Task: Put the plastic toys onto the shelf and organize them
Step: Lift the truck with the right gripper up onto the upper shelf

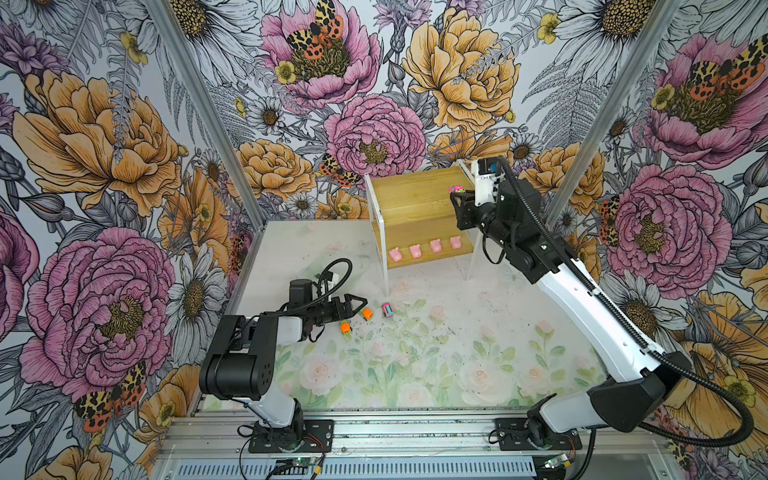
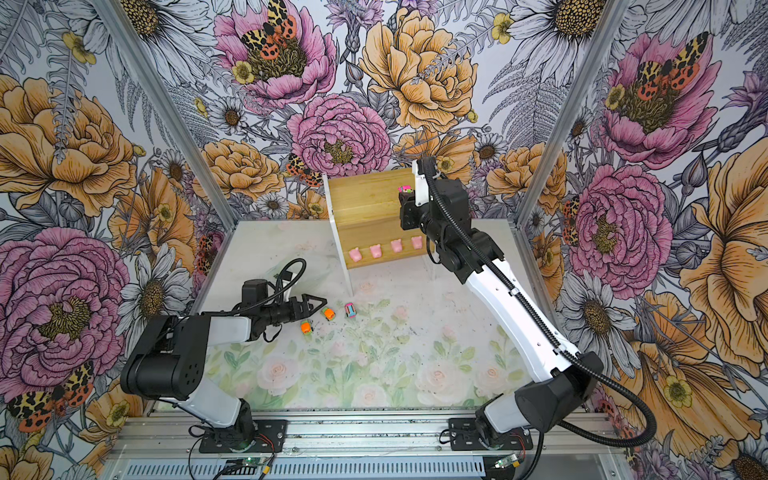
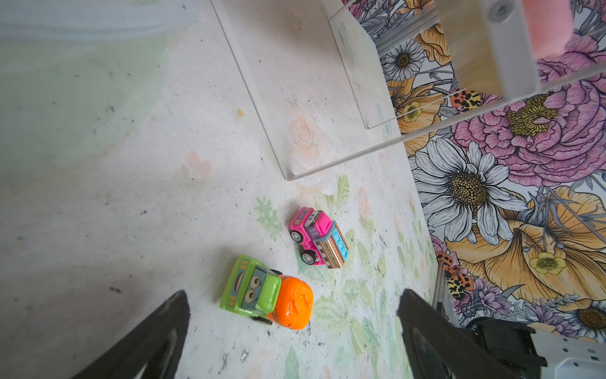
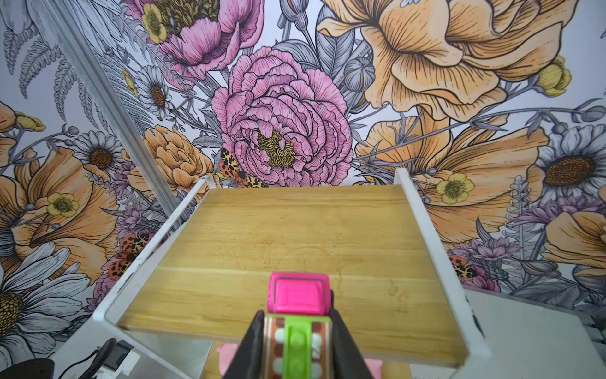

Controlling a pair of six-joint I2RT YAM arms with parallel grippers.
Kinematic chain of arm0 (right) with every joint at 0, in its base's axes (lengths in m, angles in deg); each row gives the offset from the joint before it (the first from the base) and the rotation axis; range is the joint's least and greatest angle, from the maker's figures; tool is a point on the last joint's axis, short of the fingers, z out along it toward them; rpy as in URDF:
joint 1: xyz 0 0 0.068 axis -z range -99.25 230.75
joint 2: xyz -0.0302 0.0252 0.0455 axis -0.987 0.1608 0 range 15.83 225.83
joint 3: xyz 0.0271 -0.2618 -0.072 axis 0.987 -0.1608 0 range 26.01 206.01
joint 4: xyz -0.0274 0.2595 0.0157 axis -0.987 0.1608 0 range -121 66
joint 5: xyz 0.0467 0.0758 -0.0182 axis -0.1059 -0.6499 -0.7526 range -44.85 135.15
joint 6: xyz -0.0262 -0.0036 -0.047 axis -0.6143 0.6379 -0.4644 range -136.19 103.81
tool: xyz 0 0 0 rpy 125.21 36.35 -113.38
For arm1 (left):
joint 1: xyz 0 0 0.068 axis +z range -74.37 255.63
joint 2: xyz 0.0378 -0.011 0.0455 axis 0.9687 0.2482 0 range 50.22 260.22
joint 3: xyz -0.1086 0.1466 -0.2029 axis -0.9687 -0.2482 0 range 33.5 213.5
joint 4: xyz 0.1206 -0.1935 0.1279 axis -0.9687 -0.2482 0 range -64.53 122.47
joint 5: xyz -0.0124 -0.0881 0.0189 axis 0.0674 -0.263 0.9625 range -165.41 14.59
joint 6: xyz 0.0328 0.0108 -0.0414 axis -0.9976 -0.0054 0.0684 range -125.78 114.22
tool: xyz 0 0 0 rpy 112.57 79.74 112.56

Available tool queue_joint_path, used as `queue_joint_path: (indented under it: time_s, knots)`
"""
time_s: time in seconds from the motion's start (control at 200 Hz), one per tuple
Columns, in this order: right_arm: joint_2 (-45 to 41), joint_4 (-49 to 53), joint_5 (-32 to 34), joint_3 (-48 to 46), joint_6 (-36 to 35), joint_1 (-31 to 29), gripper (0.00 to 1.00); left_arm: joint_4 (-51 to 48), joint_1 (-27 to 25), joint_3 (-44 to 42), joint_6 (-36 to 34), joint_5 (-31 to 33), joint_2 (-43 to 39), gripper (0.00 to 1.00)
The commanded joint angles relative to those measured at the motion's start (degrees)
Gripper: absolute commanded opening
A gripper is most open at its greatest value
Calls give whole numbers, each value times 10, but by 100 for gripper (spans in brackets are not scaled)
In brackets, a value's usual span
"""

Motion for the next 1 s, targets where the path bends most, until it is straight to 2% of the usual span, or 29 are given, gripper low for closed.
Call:
queue_joint_path:
  time_s: [0.0, 0.255, 0.605, 0.996]
  knots:
    - [29, 20, -11, 37, -4, 22, 20, 3, 6, 11, -2, -21, 4, 99]
    - [57, 20, -33, 50, 8, 52, 19, 19, 6, 5, -3, -29, -5, 99]
    - [78, 20, -47, 48, 14, 61, 19, 29, 5, 3, -4, -34, -9, 99]
    - [84, 20, -47, 40, 19, 62, 20, 109, 2, -13, 22, -57, -24, 99]
